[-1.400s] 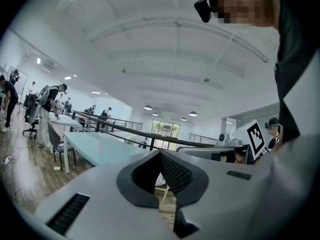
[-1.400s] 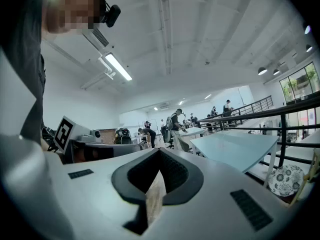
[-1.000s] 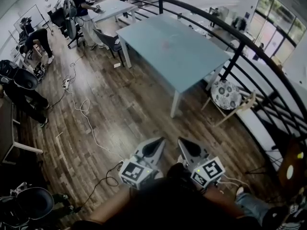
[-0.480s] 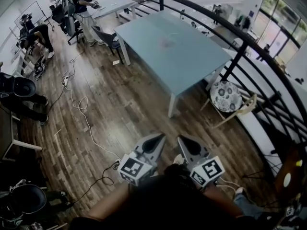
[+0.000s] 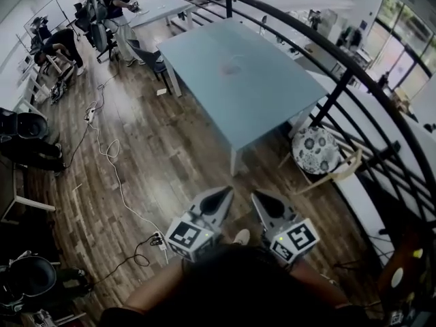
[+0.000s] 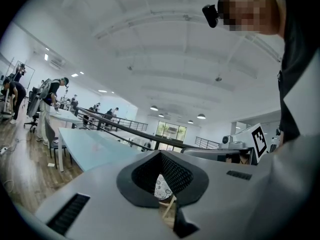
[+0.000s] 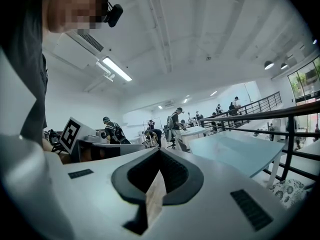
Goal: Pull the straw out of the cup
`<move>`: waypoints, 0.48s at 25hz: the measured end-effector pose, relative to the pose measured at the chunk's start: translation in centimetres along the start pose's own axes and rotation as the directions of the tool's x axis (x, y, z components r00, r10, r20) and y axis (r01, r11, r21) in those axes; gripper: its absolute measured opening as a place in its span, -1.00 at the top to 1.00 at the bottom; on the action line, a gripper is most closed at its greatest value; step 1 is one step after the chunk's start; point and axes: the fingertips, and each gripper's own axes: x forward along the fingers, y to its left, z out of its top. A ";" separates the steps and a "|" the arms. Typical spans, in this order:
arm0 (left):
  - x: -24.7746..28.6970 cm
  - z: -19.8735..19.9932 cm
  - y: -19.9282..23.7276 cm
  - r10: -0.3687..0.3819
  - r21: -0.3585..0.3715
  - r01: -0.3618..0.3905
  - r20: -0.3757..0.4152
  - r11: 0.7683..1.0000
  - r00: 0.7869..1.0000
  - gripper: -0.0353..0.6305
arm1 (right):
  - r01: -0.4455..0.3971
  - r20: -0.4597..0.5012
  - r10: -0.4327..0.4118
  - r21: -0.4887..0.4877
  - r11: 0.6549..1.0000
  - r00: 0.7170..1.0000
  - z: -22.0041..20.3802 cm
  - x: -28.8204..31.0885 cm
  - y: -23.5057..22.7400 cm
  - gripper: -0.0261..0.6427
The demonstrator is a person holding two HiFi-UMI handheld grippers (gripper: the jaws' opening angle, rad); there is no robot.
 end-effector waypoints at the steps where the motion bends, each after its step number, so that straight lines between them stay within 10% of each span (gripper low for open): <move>1: 0.7 0.0 -0.2 0.000 -0.001 0.000 -0.003 1.000 1.000 0.86 | -0.003 -0.001 0.003 0.007 1.000 1.000 0.0 0.0 -0.7 0.89; 12: 6.2 -0.2 -0.3 -0.012 0.020 0.012 -0.036 1.000 0.999 0.86 | -0.022 -0.004 0.023 0.047 0.999 1.000 0.1 0.4 -5.8 0.89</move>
